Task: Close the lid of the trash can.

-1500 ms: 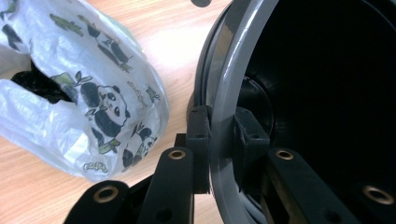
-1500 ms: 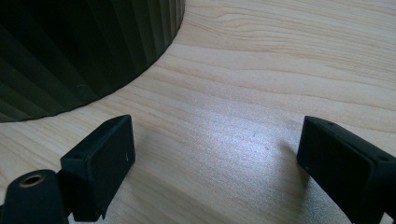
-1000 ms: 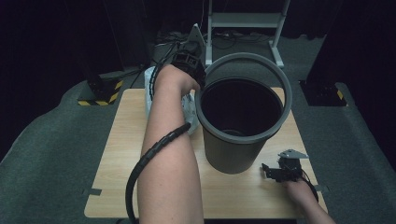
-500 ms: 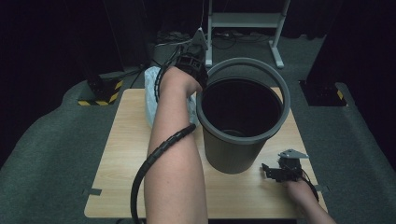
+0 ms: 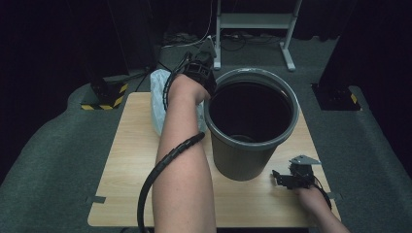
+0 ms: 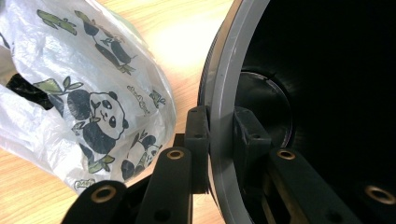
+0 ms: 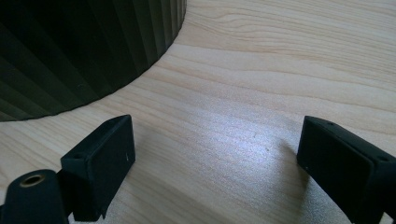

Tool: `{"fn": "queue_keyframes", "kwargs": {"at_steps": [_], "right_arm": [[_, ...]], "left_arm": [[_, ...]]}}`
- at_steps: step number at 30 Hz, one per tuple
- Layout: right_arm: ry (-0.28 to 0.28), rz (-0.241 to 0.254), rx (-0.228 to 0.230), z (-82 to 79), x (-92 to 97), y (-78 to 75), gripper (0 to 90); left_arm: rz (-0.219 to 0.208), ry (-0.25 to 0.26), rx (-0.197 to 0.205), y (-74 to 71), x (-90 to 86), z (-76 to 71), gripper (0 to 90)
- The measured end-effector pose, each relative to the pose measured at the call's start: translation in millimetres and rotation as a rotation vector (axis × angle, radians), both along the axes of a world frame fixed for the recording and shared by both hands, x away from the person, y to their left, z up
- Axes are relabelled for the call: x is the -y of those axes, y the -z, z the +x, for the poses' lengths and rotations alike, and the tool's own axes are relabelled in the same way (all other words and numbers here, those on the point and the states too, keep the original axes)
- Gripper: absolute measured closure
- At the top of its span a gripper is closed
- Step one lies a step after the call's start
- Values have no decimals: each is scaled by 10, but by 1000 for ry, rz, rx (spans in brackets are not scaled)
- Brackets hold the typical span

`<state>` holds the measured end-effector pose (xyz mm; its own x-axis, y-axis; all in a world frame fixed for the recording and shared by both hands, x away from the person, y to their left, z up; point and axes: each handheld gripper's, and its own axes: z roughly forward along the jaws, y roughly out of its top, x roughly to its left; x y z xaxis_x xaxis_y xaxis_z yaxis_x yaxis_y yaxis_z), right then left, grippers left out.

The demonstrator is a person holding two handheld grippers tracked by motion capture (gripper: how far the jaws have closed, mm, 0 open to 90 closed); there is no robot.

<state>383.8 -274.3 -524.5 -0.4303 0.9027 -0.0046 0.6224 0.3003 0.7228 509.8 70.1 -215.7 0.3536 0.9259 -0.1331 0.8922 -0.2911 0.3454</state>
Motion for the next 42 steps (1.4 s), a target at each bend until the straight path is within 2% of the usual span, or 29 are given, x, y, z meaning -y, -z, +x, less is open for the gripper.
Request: {"fn": "queue_keyframes", "kwargs": {"at_steps": [3, 20, 26, 28, 31, 35, 42], "right_arm": [[-1, 0, 1, 2, 0, 1, 110], [-1, -2, 0, 7, -3, 0, 109], [0, -4, 0, 7, -4, 0, 108], [0, -3, 0, 7, -4, 0, 108], [-2, -4, 0, 10, -7, 0, 106], [-1, -7, 1, 10, -9, 0, 107], [-2, -6, 2, 10, -7, 1, 107]], "left_arm": [[-3, -2, -9, 20, 5, 12, 768], [0, 0, 2, 41, -9, -2, 758], [17, 9, 21, 34, 6, -8, 748], [10, 3, 37, 22, -9, -23, 709], [19, -3, 52, 12, -30, -43, 570], [16, -5, 87, -26, -69, -73, 459], [34, -9, 116, -54, -89, -121, 392]]}}
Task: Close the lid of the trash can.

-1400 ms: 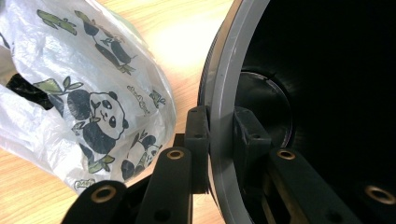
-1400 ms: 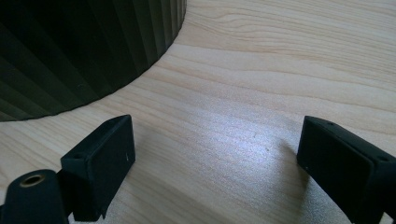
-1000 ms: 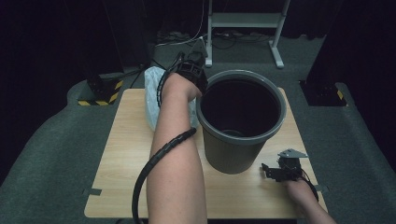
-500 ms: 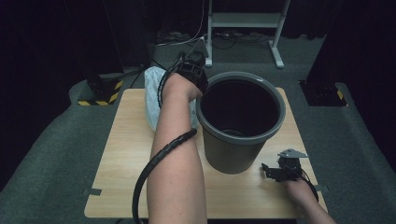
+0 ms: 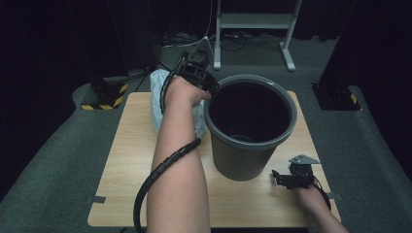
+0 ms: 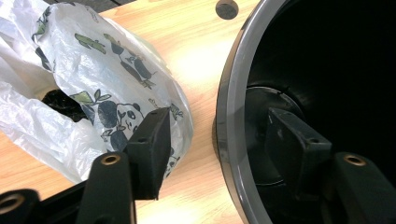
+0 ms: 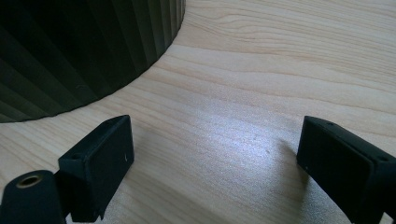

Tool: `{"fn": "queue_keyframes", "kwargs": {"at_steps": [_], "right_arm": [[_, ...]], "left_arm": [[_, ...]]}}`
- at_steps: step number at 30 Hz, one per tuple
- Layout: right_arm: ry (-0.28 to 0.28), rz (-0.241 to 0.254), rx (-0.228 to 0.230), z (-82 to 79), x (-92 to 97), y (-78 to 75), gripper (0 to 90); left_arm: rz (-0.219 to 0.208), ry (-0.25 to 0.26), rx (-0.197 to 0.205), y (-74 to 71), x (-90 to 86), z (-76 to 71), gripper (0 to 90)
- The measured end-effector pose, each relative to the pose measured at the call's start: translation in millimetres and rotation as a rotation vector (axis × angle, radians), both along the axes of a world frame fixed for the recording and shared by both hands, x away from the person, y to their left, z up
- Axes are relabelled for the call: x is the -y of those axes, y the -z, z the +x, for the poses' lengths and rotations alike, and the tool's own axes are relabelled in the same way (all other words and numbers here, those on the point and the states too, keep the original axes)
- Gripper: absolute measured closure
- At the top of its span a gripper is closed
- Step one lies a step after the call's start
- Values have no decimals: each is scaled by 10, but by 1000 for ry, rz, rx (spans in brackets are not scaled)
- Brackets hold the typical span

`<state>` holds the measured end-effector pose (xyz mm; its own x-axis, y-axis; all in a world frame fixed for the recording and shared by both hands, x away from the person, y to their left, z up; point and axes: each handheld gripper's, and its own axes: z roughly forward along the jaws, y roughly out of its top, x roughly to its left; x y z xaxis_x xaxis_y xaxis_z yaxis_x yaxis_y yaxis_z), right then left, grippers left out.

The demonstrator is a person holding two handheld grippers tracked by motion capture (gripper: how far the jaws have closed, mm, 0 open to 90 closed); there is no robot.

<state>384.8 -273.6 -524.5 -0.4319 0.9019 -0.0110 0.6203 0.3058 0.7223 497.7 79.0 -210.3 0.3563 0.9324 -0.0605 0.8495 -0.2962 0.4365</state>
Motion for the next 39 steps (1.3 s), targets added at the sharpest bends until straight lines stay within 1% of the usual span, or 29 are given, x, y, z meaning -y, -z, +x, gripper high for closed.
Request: {"fn": "queue_keyframes", "kwargs": {"at_steps": [2, 4, 6, 7, 8, 10, 12, 14, 19, 21, 23, 25, 26, 27, 31, 34, 36, 39], "right_arm": [[1, 0, 0, 0, -1, 0, 107], [0, 0, 0, 0, 0, 0, 107], [-2, -1, 0, 1, 1, 0, 106], [-2, -1, 0, 2, 1, 0, 106], [-2, -1, 0, 2, 1, 0, 106], [-2, -1, 0, 2, 1, 0, 106], [-2, -1, 0, 2, 1, 0, 106], [-2, 1, -1, 2, 0, 1, 106], [-2, 1, -1, 2, 0, 1, 106], [-3, 1, -2, 3, 0, 0, 105], [-4, 1, -2, 5, 1, 1, 103], [-5, 1, -2, 8, 1, 1, 102], [-5, 1, -2, 9, 1, 1, 102], [-5, 1, -2, 9, 1, 1, 102], [-4, 1, -2, 8, 1, 1, 103], [-4, 1, -2, 8, 1, 1, 102], [-3, 0, -2, 12, 0, 0, 102], [-7, -1, 0, 15, 3, 1, 102]], "left_arm": [[10, -8, 7, -11, -20, -8, 371], [19, -18, -2, -21, -42, -16, 373], [12, -19, -2, -33, -82, -37, 372], [19, -21, -7, -33, -101, -48, 370], [24, -26, -11, -36, -128, -56, 363], [18, -45, -8, -45, -193, -72, 361], [28, -65, -14, -47, -248, -83, 365], [29, -79, -9, -61, -306, -99, 365], [40, -85, -3, -76, -417, -142, 367], [57, -83, 1, -78, -466, -164, 380], [60, -81, 4, -64, -512, -186, 377], [63, -86, 3, -47, -564, -199, 360], [71, -88, 6, -37, -587, -206, 354], [81, -90, 9, -24, -607, -218, 349], [133, -85, -2, 63, -685, -266, 319], [125, -99, -18, 132, -788, -283, 302], [127, -96, -25, 186, -851, -293, 295], [117, -97, -41, 313, -922, -304, 270]]}}
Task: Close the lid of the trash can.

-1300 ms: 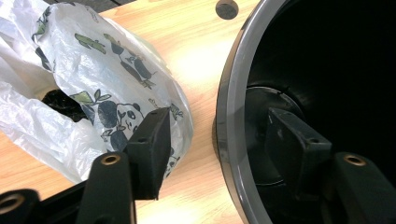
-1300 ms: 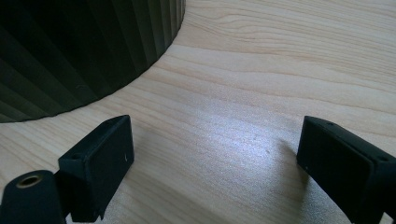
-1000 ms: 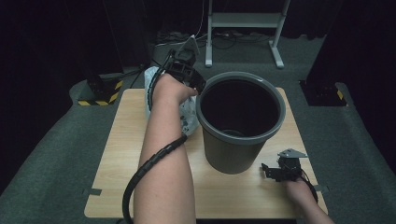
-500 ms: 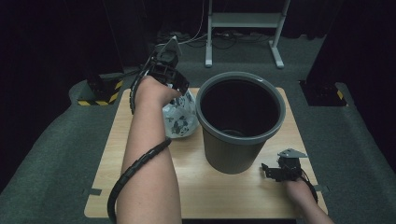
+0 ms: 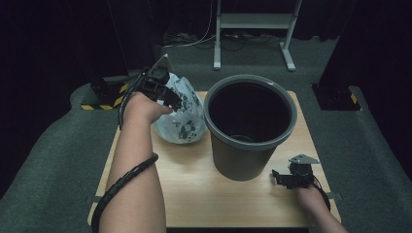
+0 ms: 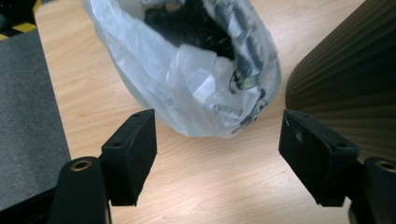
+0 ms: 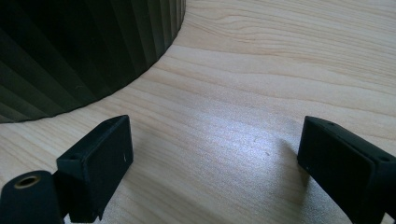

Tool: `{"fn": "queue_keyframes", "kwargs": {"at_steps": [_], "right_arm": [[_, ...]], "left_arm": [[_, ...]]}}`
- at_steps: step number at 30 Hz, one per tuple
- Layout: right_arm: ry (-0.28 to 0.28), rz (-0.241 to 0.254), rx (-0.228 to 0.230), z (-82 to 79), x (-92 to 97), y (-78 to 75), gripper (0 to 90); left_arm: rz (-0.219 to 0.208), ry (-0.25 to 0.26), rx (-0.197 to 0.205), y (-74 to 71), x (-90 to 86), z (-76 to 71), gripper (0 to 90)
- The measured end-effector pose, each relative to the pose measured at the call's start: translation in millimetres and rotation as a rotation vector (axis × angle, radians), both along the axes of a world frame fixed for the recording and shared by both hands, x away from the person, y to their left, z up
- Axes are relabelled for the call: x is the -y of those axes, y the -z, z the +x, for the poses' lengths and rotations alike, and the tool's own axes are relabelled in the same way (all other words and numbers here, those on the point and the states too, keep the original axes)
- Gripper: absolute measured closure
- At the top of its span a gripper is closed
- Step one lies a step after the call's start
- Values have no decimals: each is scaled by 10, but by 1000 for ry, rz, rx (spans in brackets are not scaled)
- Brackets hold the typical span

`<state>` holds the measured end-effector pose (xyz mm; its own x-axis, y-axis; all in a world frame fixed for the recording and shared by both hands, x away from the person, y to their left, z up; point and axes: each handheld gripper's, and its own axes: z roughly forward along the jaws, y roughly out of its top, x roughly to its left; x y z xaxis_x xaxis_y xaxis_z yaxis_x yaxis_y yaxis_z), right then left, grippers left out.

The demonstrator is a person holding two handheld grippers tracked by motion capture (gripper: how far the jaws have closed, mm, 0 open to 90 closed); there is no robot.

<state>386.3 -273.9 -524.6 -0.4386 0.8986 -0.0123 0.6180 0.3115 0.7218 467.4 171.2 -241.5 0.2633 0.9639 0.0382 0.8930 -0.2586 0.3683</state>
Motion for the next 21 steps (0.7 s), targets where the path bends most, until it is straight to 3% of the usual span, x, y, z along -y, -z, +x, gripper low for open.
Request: {"fn": "queue_keyframes", "kwargs": {"at_steps": [2, 5, 9, 12, 17, 21], "right_arm": [[1, 1, 0, -1, -2, 1, 102], [5, 2, -3, -1, -5, 0, 102], [1, -1, 2, 3, -1, 1, 102], [2, 1, 0, 2, -3, 1, 101], [1, -2, 2, 5, -2, 1, 101], [1, -2, 2, 5, -2, 1, 101]], "left_arm": [[5, 0, -8, 89, -48, -11, 258], [-28, -1, -28, 266, -123, -44, 246], [-14, 5, -42, 488, -220, -84, 215], [-26, -7, -68, 659, -308, -119, 213], [-20, -36, -82, 828, -445, -159, 213], [-26, -22, -96, 1004, -472, -205, 202]]}}
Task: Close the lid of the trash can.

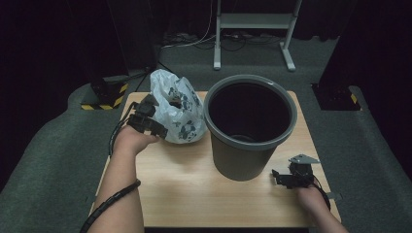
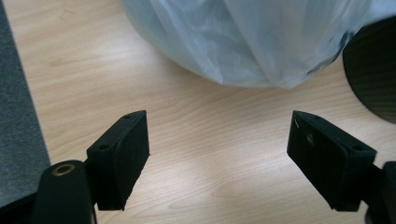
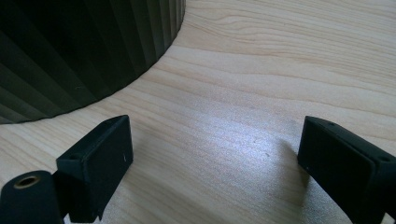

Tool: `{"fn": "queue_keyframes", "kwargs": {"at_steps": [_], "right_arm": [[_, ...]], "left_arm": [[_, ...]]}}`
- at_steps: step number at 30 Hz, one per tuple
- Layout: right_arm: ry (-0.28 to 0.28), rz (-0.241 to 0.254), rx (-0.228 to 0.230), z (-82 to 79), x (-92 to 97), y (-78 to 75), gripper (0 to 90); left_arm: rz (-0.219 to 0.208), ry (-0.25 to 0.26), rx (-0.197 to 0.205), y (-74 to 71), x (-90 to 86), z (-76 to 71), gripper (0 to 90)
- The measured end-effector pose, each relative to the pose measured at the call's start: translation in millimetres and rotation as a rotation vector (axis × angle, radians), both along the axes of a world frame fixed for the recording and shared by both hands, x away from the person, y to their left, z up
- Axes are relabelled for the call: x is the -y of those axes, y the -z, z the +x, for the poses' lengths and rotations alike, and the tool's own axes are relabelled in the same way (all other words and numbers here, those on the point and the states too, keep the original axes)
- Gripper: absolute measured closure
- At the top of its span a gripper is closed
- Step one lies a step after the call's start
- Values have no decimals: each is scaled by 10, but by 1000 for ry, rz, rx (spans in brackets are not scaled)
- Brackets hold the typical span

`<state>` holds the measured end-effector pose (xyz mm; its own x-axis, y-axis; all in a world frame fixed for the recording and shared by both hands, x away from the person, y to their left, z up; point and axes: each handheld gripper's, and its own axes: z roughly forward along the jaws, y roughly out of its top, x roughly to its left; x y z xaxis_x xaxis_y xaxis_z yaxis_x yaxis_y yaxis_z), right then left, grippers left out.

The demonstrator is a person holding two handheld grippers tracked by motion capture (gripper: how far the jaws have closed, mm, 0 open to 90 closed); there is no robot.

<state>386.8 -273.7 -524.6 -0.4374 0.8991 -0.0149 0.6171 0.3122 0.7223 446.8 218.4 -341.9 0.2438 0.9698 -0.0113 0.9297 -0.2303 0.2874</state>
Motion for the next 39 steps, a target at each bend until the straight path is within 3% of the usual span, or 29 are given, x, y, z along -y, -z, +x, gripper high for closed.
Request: {"fn": "queue_keyframes", "kwargs": {"at_steps": [8, 10, 13, 15, 20, 24, 30, 34, 36, 39], "right_arm": [[0, 0, 0, 0, 0, 0, 101], [1, 0, -1, -1, -1, -1, 101], [3, 1, -3, -3, -2, -2, 102], [5, 3, -5, -4, -5, -2, 101], [7, 3, -6, -8, -6, -2, 102], [14, 4, -5, -13, -10, -2, 102], [13, 4, -6, -13, -9, -2, 102], [8, 4, -5, -16, -5, -2, 103], [8, 4, -4, -14, -5, -1, 101], [8, 2, -5, -14, -6, -1, 101]], "left_arm": [[11, 63, -27, 458, 41, -118, 205], [-3, 77, -27, 579, 60, -157, 184], [13, 99, -28, 757, 91, -220, 155], [45, 85, 1, 853, 108, -269, 146], [38, 80, 25, 1088, 134, -382, 142], [40, 48, 61, 1248, 96, -457, 142], [22, 2, 158, 1559, 55, -532, 142], [-53, -29, 257, 1673, 5, -573, 97], [-75, -40, 345, 1764, -9, -614, 12], [-109, -28, 474, 1867, -23, -733, 0]]}}
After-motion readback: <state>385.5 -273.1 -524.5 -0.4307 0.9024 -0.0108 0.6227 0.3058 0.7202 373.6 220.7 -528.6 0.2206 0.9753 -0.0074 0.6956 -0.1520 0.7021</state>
